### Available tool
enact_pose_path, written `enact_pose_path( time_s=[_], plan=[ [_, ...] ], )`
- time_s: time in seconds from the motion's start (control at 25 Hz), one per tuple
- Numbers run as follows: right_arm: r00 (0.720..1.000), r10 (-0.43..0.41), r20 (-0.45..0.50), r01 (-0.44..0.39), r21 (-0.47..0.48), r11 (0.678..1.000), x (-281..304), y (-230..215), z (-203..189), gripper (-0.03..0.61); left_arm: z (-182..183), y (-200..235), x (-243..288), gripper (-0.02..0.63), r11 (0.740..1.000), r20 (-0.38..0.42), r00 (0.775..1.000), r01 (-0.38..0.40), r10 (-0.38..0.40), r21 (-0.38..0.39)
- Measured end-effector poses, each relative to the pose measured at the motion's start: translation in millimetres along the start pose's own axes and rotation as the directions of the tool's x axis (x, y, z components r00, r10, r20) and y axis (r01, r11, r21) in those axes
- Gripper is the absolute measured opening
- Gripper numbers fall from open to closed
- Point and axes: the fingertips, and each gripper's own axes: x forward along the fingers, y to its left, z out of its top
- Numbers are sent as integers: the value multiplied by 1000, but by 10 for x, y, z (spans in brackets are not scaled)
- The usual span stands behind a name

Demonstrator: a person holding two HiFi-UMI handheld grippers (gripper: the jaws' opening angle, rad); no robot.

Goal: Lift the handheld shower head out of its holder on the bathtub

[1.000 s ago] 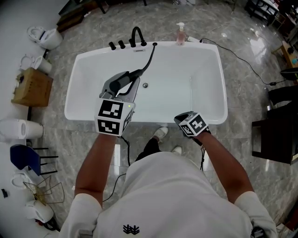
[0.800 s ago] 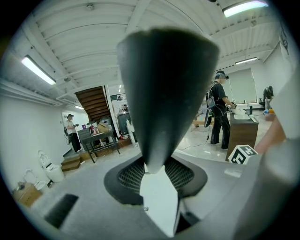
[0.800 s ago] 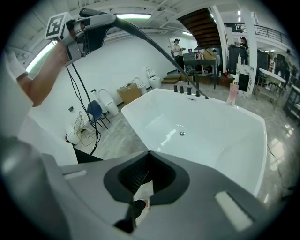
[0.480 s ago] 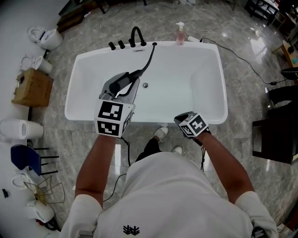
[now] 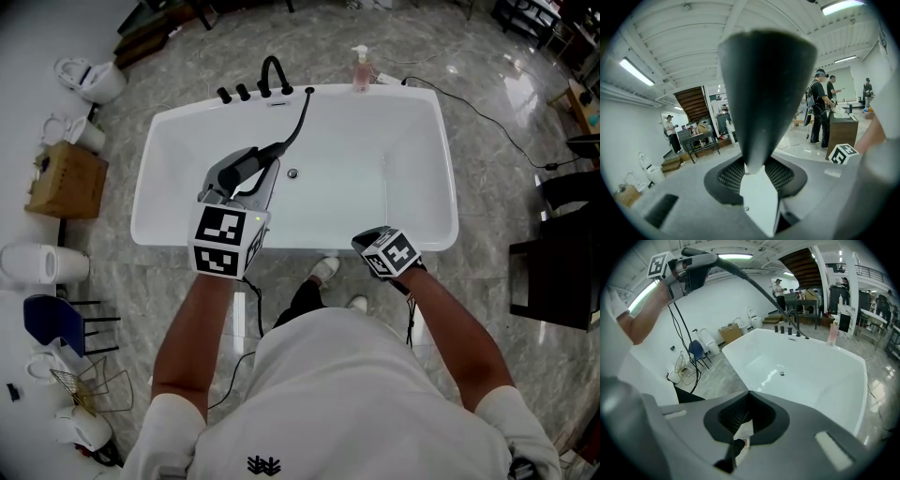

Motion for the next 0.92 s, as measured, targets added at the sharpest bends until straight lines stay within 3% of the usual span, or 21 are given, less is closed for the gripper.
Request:
enact_pose_path(
  time_s=[0.92],
  plan=[
    [1000,26,-3,-26,8,1000,33,-124,-23,12,140,-7,101,138,1000,11,1000,14,-14,-5]
  ],
)
